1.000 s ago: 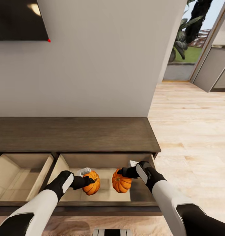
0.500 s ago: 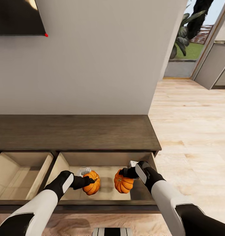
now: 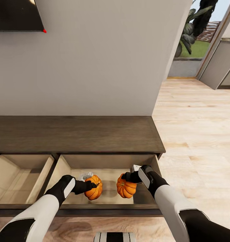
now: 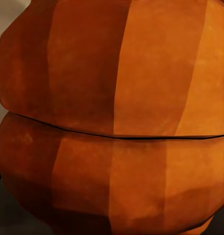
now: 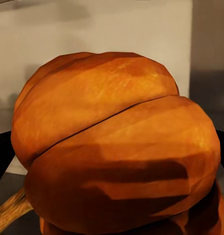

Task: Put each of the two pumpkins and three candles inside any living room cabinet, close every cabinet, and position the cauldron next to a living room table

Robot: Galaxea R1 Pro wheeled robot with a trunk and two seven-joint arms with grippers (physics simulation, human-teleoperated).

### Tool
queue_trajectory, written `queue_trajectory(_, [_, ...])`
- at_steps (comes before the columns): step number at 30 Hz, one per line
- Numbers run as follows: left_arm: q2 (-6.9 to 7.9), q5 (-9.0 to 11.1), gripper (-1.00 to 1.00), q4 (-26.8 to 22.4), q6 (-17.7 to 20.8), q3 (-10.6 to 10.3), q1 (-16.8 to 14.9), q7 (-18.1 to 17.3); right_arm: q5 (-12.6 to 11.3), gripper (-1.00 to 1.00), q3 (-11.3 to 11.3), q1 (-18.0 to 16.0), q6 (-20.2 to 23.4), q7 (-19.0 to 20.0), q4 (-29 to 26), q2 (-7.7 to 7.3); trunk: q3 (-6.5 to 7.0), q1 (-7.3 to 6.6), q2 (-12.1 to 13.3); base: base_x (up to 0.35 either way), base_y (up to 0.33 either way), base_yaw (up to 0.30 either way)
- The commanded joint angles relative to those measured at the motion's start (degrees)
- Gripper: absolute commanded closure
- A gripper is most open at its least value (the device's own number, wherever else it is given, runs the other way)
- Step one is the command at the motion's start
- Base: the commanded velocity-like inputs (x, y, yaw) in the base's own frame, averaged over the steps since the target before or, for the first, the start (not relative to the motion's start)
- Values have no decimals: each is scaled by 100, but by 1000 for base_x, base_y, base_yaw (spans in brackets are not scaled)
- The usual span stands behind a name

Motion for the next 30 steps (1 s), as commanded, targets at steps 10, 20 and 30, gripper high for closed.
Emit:
queue_trajectory(10, [-3,11,100,-8,47,47,-5,3,2,100,11,-1,-56,-73,-27,1,-8,-1,-2,0,0,1])
queue_trajectory(20, [-5,15,100,-8,48,47,-10,3,7,100,22,-1,-387,-970,74,121,-9,-1,-2,0,0,103])
queue_trajectory(30, [-5,17,100,-8,51,47,-10,3,11,100,29,5,-411,-1006,82,121,-9,-1,-2,0,0,27])
